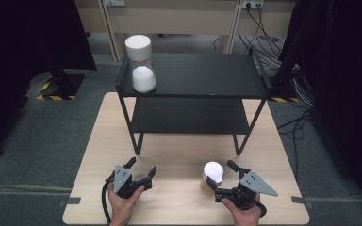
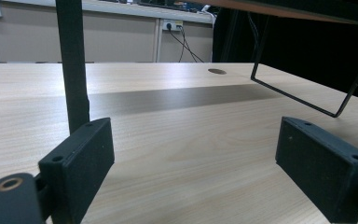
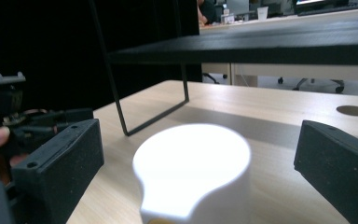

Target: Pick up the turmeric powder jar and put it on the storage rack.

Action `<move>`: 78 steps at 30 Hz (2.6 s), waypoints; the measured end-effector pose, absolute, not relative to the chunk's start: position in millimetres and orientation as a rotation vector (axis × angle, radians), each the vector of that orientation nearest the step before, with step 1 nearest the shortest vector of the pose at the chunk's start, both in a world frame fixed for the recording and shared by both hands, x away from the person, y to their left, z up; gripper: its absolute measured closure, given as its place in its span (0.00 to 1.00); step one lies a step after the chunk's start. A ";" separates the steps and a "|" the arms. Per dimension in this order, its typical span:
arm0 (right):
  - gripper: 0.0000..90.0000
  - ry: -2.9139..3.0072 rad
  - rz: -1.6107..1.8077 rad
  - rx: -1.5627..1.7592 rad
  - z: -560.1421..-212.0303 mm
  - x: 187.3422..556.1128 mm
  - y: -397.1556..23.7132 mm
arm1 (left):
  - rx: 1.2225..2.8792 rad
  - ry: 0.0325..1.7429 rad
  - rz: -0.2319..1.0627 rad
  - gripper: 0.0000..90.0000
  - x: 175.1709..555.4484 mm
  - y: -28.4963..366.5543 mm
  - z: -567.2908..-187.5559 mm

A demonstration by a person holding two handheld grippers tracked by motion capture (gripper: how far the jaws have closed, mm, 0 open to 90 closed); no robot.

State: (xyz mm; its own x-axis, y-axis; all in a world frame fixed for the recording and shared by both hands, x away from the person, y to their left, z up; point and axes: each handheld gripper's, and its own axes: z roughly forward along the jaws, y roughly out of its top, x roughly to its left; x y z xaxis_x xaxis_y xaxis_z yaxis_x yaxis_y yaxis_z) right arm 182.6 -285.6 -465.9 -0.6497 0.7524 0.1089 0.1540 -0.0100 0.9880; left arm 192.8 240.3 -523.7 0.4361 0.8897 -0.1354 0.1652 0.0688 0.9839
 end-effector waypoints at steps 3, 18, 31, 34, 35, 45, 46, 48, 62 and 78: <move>0.02 1.835 1.680 0.953 -469.9 185.1 -281.4 | 1.418 1.008 0.717 0.12 192.5 240.1 -523.8; 0.19 1.849 1.569 1.041 -487.9 180.3 -259.0 | 1.419 1.009 0.712 0.12 193.1 240.8 -523.6; 0.32 1.816 1.546 1.043 -492.1 175.3 -251.1 | 1.412 1.015 0.707 0.12 193.3 241.2 -523.8; 0.33 1.806 1.539 1.047 -491.9 173.9 -249.5 | 1.412 1.014 0.709 0.12 193.0 241.2 -523.9; 0.33 1.803 1.537 1.046 -491.9 173.7 -249.3 | 1.412 1.014 0.710 0.12 193.0 241.1 -524.0; 0.34 1.789 1.541 1.037 -488.1 171.8 -251.5 | 1.415 1.011 0.713 0.12 192.8 240.7 -523.8; 0.34 1.787 1.539 1.030 -487.0 171.7 -251.3 | 1.414 1.012 0.714 0.12 192.6 240.6 -524.0; 0.34 1.781 1.542 1.024 -484.2 171.6 -251.0 | 1.414 1.011 0.717 0.12 192.3 240.3 -524.1; 0.34 1.717 1.556 0.994 -460.0 174.3 -254.0 | 1.415 1.011 0.720 0.12 192.1 239.7 -524.0; 0.34 1.672 1.563 0.974 -426.4 183.4 -257.6 | 1.414 1.013 0.718 0.12 192.3 239.9 -523.9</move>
State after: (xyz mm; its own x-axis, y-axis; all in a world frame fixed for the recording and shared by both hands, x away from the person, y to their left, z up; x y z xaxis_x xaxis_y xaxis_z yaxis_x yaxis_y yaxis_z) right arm 183.4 -257.6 -426.4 -0.5188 0.8543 0.0324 0.0900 0.0169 0.9958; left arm 192.3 239.9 -523.9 0.4312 0.8916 -0.1385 0.1653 0.0729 0.9836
